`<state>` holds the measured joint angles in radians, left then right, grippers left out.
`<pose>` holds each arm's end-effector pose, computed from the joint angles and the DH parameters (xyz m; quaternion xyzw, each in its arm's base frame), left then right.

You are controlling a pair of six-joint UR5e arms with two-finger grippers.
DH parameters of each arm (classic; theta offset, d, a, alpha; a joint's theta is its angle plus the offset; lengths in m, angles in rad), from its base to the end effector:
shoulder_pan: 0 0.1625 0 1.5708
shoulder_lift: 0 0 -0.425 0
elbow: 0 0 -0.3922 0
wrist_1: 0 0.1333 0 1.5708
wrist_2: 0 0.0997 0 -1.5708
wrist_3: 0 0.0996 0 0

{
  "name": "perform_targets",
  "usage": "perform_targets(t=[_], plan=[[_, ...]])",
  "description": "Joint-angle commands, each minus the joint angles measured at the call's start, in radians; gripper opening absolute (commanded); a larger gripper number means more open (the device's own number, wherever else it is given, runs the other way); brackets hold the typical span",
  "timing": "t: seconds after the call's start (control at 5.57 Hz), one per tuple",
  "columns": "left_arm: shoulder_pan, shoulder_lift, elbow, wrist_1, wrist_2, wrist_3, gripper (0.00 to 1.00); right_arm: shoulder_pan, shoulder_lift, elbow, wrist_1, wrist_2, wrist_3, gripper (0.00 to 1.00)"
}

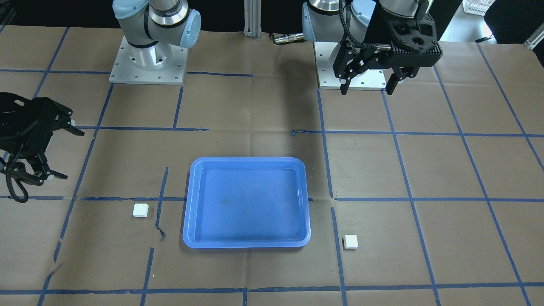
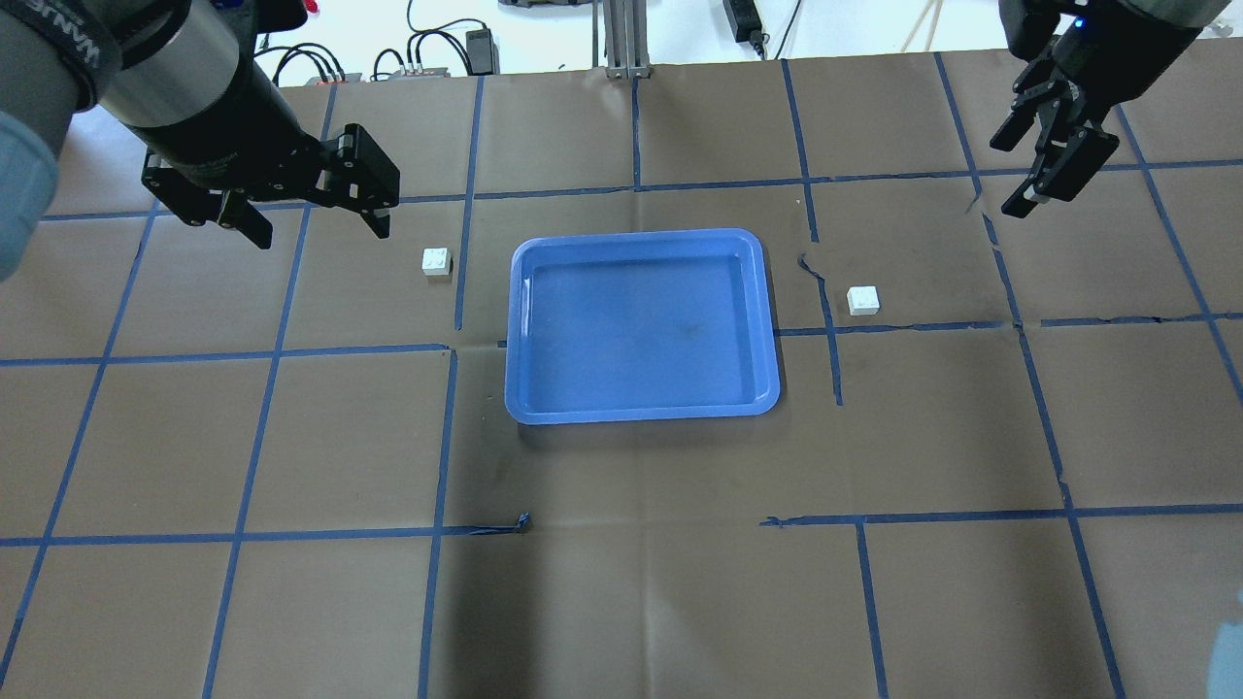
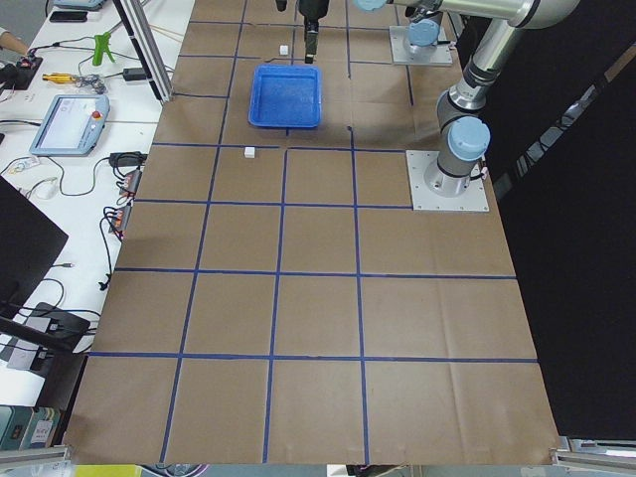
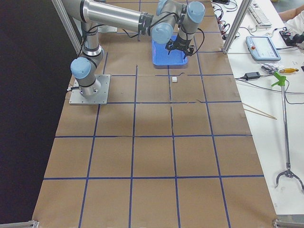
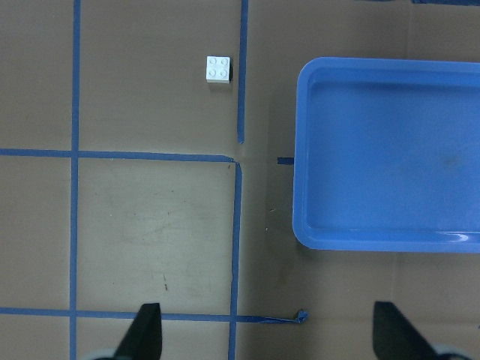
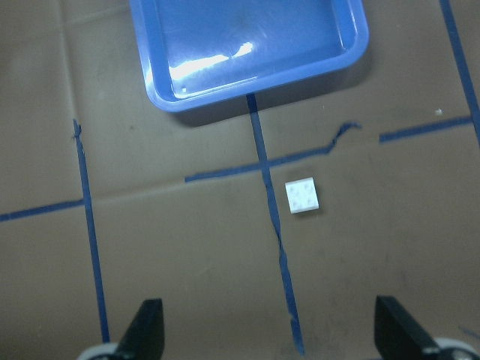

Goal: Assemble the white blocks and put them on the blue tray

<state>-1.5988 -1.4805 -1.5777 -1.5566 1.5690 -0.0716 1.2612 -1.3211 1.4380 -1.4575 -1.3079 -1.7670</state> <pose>-0.1463 -0.4575 0.5290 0.0217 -0.9986 0.0487 0.0033 -0.0219 -0.5911 0.4122 -0.6446 0.7447 -0.0544 0.1642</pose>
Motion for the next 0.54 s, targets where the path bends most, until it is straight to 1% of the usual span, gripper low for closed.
perform_targets(t=[0.0, 0.18, 0.36], plan=[[0.0, 0.008, -0.002, -0.005, 0.002, 0.001, 0.99, -0.058, 0.049, 0.129, -0.059, 0.225, -0.267, 1.0], [0.0, 0.008, -0.002, -0.005, 0.002, 0.001, 0.99, -0.089, 0.065, 0.231, -0.184, 0.281, -0.323, 1.0], [0.0, 0.008, -0.004, -0.005, 0.002, 0.001, 0.99, -0.1, 0.078, 0.343, -0.358, 0.35, -0.328, 1.0]])
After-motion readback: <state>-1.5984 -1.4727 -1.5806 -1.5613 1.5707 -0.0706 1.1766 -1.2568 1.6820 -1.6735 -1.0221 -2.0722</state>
